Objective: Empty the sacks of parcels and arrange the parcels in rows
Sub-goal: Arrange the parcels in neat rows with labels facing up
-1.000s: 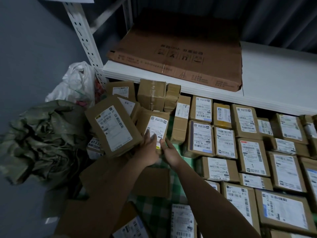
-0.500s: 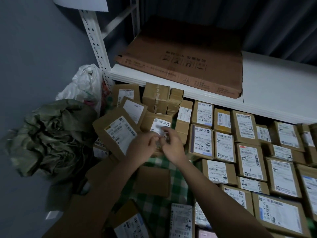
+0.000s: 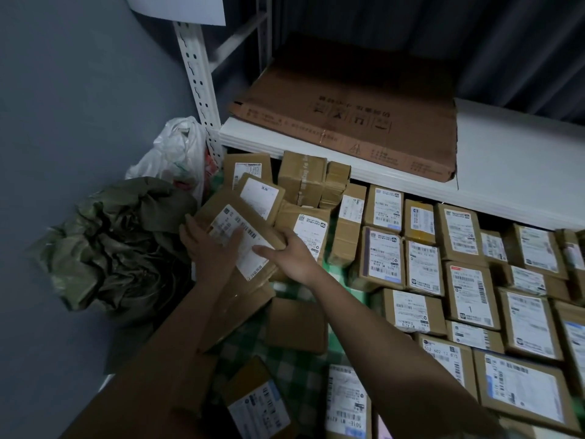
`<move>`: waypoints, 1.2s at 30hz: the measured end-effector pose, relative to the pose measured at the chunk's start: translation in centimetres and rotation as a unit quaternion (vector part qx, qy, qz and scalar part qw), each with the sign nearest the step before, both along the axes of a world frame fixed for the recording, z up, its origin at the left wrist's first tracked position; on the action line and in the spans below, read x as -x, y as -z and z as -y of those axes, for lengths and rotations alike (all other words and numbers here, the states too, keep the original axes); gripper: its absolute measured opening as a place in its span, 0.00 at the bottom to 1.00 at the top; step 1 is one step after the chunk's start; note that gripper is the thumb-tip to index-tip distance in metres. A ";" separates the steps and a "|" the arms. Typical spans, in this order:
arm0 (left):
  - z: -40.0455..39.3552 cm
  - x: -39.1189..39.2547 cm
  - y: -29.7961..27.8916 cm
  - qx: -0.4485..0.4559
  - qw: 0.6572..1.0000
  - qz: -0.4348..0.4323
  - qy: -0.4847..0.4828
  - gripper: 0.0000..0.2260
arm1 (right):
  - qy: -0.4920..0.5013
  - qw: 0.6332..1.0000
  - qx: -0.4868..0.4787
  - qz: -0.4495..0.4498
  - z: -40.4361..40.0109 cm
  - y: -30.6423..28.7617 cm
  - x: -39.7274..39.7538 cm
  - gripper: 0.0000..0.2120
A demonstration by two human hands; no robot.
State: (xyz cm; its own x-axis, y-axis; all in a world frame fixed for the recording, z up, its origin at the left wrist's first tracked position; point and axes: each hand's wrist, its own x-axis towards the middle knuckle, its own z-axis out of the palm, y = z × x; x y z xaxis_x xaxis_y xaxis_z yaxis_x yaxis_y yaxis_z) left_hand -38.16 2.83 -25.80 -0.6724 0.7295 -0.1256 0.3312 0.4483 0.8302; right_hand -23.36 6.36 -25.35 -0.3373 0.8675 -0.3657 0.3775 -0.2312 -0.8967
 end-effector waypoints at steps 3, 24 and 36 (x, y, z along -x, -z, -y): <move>0.3 -0.4 -1.1 -0.054 0.998 -0.003 0.032 0.41 | 0.047 0.998 0.012 -0.042 0.7 -1.4 -2.4 0.25; 6.5 -10.7 8.0 0.289 0.697 -0.293 0.587 0.57 | 0.368 0.922 -0.019 0.117 13.4 3.9 -17.5 0.22; 6.1 -10.7 6.8 0.326 0.685 -0.360 0.544 0.52 | 0.277 0.952 0.078 0.105 11.4 5.9 -15.0 0.28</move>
